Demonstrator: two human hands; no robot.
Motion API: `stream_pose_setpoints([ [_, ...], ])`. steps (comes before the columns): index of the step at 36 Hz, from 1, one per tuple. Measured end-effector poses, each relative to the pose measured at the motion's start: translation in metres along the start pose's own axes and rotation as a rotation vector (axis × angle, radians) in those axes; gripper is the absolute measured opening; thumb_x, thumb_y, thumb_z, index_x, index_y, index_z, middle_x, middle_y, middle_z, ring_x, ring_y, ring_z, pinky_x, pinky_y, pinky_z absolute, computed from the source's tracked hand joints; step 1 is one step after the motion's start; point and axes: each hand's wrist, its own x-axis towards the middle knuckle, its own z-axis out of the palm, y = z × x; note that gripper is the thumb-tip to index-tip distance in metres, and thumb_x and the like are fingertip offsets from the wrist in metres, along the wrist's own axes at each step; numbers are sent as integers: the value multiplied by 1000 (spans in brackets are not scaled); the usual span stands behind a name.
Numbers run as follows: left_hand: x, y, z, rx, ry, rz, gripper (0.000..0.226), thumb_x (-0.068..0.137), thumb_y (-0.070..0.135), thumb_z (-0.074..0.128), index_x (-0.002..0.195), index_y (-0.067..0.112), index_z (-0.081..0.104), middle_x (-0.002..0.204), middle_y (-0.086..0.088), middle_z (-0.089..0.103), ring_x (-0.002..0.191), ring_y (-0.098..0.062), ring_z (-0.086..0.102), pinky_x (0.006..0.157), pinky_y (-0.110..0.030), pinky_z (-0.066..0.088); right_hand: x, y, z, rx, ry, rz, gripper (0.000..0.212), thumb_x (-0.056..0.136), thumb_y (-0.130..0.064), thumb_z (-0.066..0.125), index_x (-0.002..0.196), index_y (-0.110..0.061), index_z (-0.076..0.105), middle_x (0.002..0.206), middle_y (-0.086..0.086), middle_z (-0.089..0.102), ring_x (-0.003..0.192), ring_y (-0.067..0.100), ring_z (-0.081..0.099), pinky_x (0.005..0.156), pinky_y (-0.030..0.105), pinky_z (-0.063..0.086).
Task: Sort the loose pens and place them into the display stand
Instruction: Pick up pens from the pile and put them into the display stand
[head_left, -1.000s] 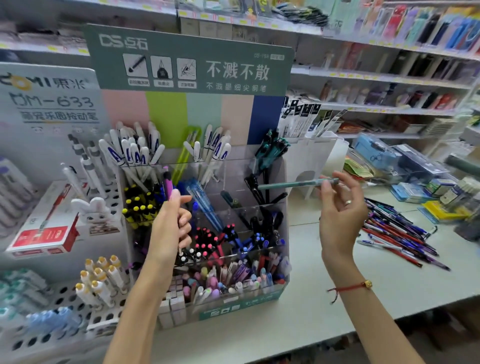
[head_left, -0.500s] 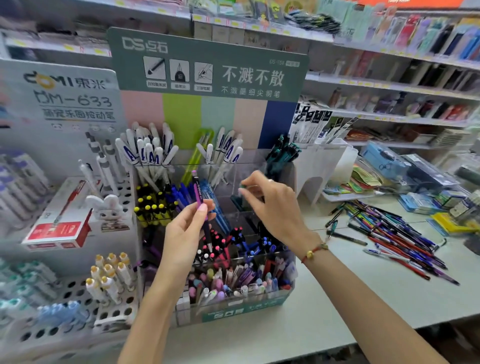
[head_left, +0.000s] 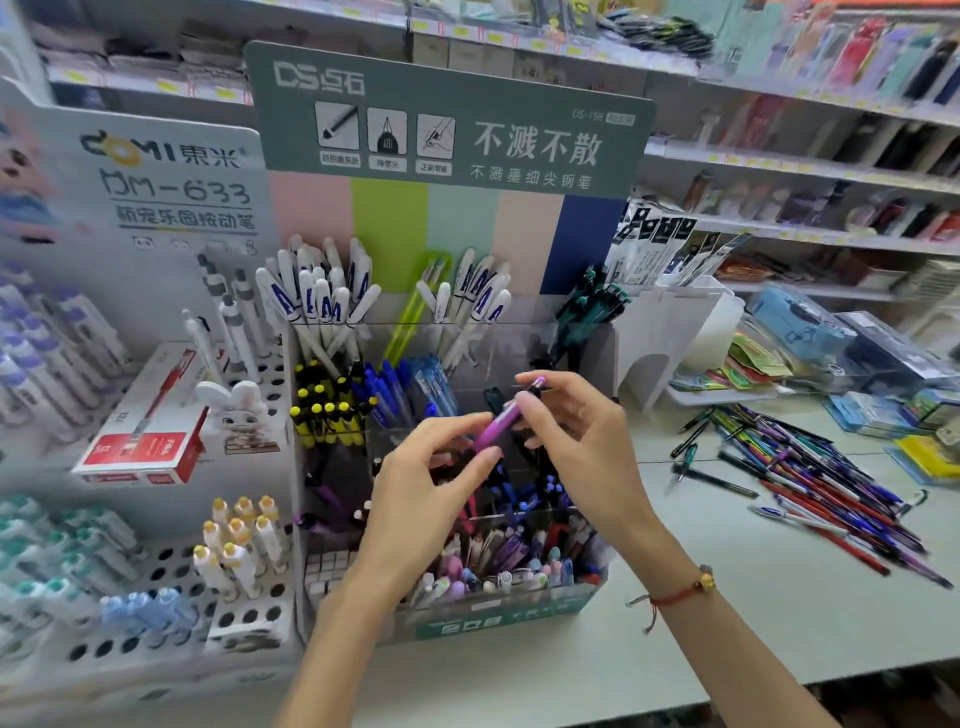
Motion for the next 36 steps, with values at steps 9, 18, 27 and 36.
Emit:
stream_pose_setpoints([
  [9,-28,-37,-35,329,333,-12,26,90,12,63,112,26,64,110,12,62,104,-5,55,89,-22,43,-21,11,-19,51,396,-21,17,93,-9,60,102,-21,51,92,6,69,83,14,71,79,25,57],
  [18,-73,-72,-56,651,413,-86,37,86,-4,62,121,9,64,120,-7,63,117,-25,53,101,-29,32,-46,17,36,-43,240,-119,18,94,-13,59,105,-24,51,83,-8,65,81,7,65,75,17,50],
  [27,-76,-63,-69,789,222,-151,44,83,-3,66,125,10,62,127,-4,62,121,-22,53,100,-36,42,-32,33,111,-314,-48,-355,22,91,-18,65,112,-12,63,99,-6,69,86,6,67,76,30,57],
  [36,-75,-75,-71,929,142,-122,45,76,0,74,119,7,65,124,-4,62,118,-23,53,90,-37,51,-24,56,129,-865,-382,-496,28,84,-18,69,112,-21,70,94,-2,73,94,21,63,98,39,40],
])
